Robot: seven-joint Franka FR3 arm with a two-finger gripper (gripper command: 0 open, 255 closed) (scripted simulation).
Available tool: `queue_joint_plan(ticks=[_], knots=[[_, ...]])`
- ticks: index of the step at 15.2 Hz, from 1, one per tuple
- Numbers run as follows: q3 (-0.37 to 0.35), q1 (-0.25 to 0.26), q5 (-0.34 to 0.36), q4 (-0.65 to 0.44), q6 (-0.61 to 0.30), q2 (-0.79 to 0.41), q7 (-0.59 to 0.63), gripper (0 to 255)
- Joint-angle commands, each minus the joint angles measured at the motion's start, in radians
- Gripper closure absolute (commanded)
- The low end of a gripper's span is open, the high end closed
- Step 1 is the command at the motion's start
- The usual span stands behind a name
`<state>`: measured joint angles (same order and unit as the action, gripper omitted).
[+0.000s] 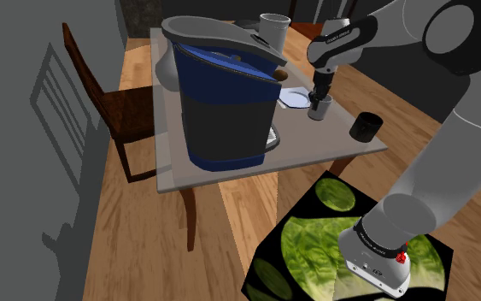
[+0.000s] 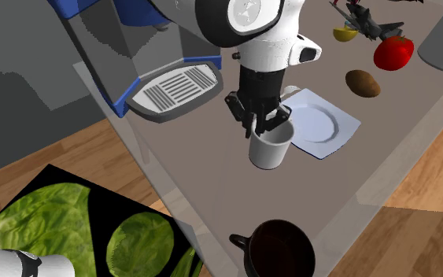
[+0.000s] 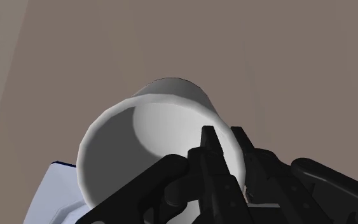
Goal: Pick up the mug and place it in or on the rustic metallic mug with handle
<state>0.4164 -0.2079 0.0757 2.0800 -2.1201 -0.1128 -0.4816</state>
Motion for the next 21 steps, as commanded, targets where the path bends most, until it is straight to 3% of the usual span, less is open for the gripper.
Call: queue_joint_plan(ticks=[1,21], knots=[[0.001,0.001,0.005,-0.011,0.024,0.014,0.001,255],[-0.003,0.01,0.033,-0.188,0.282,0.101,0.002,255]])
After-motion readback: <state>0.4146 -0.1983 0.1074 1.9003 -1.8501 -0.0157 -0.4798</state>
